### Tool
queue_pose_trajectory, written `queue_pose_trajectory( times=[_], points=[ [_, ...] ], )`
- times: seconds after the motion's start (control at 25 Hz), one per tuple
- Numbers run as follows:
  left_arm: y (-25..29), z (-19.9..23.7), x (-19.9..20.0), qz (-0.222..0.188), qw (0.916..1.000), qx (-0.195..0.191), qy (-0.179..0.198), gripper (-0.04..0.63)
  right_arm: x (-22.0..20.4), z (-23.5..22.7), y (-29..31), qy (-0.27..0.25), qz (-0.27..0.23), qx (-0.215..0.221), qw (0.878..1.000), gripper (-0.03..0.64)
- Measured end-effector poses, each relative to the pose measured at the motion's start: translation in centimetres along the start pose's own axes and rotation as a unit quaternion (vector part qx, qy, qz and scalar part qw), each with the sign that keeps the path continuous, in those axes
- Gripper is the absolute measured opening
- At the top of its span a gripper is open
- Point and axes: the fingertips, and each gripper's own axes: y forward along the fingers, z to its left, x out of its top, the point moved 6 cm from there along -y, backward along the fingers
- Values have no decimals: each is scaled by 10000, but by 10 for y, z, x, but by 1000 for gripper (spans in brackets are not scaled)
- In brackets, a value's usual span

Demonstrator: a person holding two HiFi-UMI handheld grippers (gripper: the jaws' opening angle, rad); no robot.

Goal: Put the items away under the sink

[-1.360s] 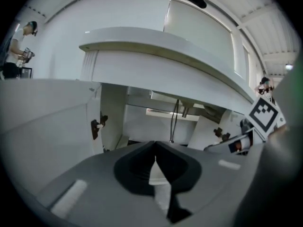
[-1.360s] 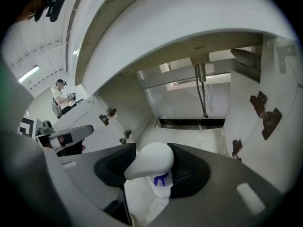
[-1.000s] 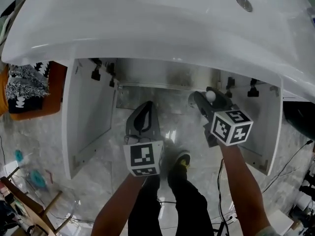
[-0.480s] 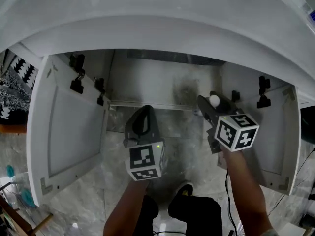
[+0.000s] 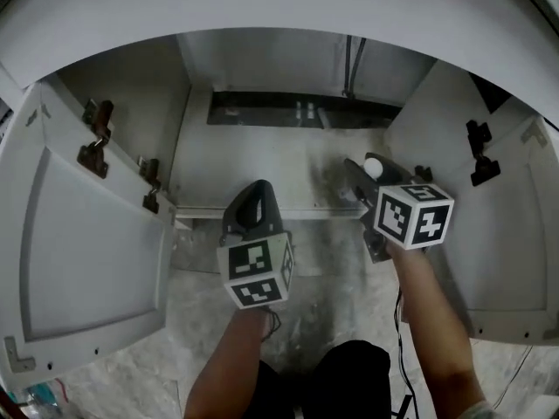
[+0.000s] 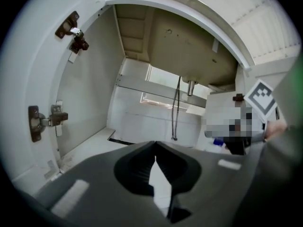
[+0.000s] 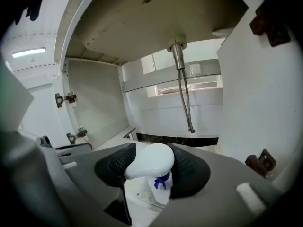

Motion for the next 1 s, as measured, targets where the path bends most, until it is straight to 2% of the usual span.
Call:
queue_pose_trajectory(
  times=[0.2, 0.44, 0.68, 0.84, 1.0],
  points=[
    [18, -5, 1, -143, 9994, 58, 322, 12, 2, -22, 13, 304, -131, -55, 9994, 213],
    [18, -7, 6, -245, 9994, 47, 250, 12, 25, -44, 30, 332, -167, -296, 9989, 213],
    [15, -8, 7, -317, 9988, -37, 377, 12, 42, -78, 61, 873, -186, -544, 9945, 213],
    [14, -1, 8, -394, 9971, 0, 645, 12, 46, -87, 75, 839, 4, -635, 9944, 213],
    [13, 7, 8, -373, 9979, 55, 522, 12, 48, -85, 79, 673, -9, -595, 9960, 217]
  ],
)
